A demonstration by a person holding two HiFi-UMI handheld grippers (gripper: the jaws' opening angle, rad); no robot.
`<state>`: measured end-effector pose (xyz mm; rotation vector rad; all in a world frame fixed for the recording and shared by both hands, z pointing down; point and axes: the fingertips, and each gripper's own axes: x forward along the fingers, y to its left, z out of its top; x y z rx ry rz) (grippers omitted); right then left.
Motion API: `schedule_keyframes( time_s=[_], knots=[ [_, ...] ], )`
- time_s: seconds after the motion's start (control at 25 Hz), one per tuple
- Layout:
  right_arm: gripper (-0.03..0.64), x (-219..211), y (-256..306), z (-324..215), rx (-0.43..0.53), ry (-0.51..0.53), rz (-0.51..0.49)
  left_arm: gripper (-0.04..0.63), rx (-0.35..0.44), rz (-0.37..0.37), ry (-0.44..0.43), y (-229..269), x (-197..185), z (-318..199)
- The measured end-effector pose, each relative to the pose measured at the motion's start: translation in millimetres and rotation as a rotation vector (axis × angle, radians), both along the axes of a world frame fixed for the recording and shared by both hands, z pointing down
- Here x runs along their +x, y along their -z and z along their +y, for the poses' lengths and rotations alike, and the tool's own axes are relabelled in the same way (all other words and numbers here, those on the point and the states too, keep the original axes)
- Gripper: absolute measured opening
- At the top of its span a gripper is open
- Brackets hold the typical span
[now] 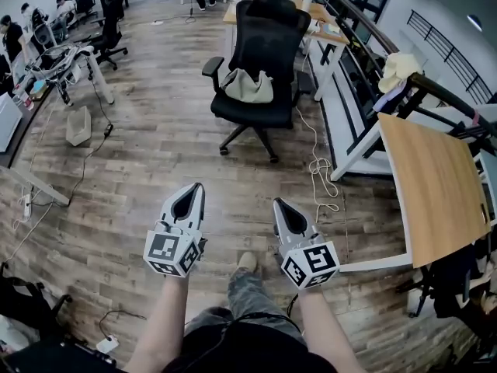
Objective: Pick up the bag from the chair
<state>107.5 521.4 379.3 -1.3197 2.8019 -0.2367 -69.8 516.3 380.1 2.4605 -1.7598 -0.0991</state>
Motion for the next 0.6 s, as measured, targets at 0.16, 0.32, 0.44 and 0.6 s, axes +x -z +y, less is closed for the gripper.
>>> schedule_keyframes(
  time_s=[0.16,0.32,0.44,0.6],
  knots=[
    [0.008,1.1,-0.9,-38.4,-0.008,0.002,-0.003,-0.003,-0.006,-0.012,-0.008,0.8,3.5,-38.9],
    [0.008,5.9,-4.4,-74.2,-0.022,0.003,-0.006,-0.003,-0.019,-0.017,-0.008,0.6,7.5,-77.9],
    [0.008,12.9,-6.2,-105.3,-0.024,-0.005,-0.01,-0.003,-0.017,-0.034,-0.016,1.1,13.1,-107.0],
    [0.008,16.2,-8.6,-143.0,-0.022,-0.001,-0.005,-0.003,-0.006,-0.04,-0.023,1.6,18.4,-145.7]
  ],
)
